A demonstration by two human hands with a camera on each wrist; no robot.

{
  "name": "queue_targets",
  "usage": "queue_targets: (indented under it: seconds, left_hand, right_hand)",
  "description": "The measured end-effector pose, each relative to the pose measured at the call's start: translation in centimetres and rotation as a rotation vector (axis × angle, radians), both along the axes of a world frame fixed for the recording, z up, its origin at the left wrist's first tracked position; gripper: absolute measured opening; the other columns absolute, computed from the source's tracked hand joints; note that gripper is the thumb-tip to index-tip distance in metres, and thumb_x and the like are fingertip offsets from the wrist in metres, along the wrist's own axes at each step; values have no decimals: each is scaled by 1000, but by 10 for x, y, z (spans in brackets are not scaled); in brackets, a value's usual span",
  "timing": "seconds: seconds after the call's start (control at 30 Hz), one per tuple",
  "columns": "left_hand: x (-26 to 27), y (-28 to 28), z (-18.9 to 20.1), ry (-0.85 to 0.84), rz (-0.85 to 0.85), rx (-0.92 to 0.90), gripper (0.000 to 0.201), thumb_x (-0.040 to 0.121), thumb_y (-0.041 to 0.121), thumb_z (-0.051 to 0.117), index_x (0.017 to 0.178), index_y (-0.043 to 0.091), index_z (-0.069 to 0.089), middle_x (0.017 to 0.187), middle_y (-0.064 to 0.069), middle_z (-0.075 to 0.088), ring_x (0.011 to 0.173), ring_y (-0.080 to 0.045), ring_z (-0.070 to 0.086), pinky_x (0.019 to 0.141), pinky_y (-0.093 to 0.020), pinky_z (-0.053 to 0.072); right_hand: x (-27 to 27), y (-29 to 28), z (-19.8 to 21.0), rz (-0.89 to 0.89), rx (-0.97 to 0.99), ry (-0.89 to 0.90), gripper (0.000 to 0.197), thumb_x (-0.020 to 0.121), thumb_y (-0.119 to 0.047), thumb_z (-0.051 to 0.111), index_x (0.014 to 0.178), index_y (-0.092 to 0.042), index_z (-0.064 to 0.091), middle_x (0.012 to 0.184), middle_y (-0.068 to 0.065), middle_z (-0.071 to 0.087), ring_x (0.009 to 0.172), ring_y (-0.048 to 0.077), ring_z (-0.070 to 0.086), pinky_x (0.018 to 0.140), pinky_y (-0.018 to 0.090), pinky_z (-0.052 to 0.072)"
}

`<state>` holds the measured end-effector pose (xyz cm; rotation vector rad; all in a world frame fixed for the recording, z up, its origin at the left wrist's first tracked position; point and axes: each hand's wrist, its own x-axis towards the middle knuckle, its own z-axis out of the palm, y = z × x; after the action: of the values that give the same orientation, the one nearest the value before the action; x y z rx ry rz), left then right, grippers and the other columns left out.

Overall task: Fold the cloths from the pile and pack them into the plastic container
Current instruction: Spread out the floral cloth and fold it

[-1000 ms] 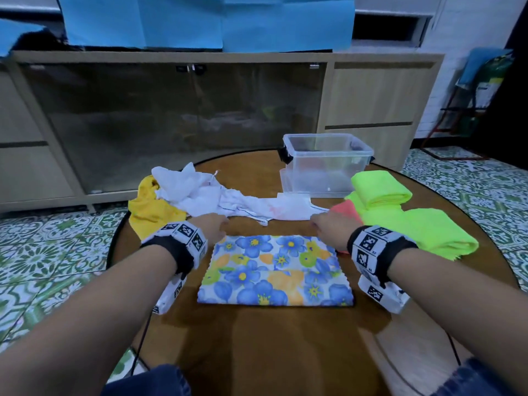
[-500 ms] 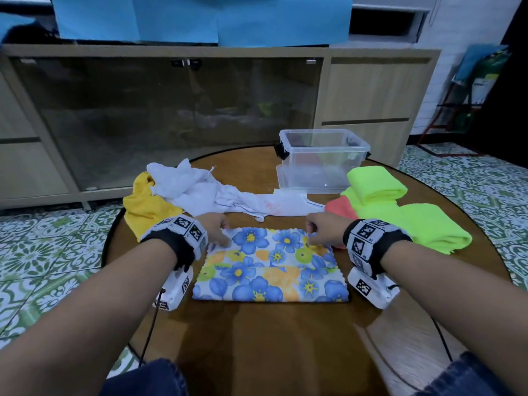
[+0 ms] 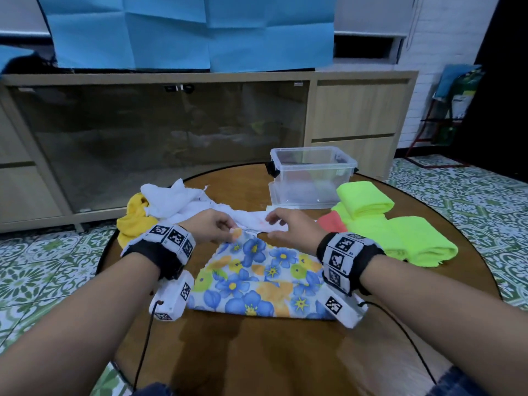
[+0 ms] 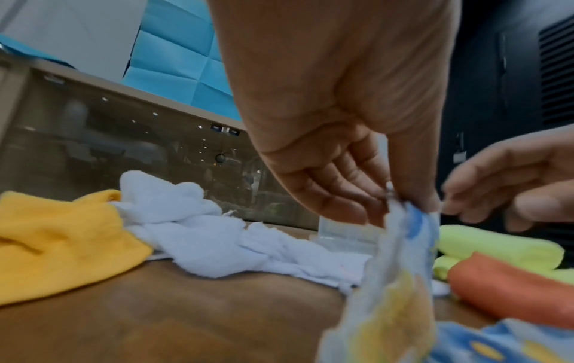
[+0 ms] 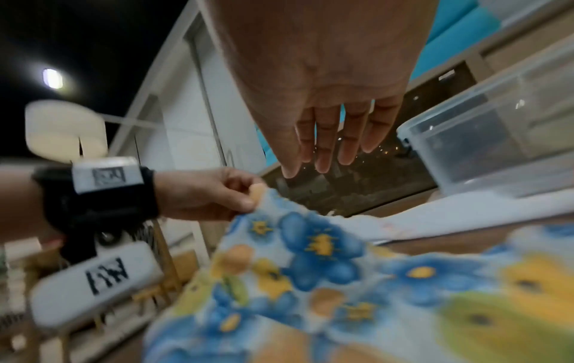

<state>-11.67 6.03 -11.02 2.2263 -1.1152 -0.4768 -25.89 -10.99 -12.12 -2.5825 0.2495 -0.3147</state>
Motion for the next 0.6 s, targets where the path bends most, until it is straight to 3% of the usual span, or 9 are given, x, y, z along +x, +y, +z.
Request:
queue_targets:
  seconds: [0.1,0.2,0.27,0.43,0.6]
  left_hand:
    - [-11,-9,7,139,-36,-58,17,80,4,71,76,17,62,61,5,59,49,3,54,52,-8,45]
    - [-12,-6,9,391,-15,-111,9,83,2,67,81,11,64,59,2,60,49,-2,55,53,-12,49]
    - [-9,-1,8,479,18,-117,6,85,5,65,84,10,66,62,1,61,53,-4,58,55,-13,51]
    - [-10,4,10,495,27,-107,11,89,10,60,78,9,64,51,6,61,45,-1,56,51,-12,50]
    - [-14,1,12,457,27,-141,14,90,13,60,77,9,63,47,5,52,41,-2,49,49,-12,47]
  right_hand:
    - [13,23,-2,55,196,-55,25,86,-17,65,110,-10,60,104,2,60,89,11,49,72,18,39]
    - [18,29,-5,19,337,-115,6,85,-13,66,84,-14,60,75,0,54,68,12,47,59,19,36]
    - [17,25,-7,-26,396,-139,22,85,-10,65,71,-20,53,64,-2,48,57,9,43,54,18,35]
    - [14,20,-7,-51,459,-170,26,84,-8,67,67,-21,51,59,-2,45,41,-4,43,47,8,34]
    - [17,29,-7,-6,450,-184,26,84,-10,68,67,-21,51,60,-3,47,51,2,43,51,10,33]
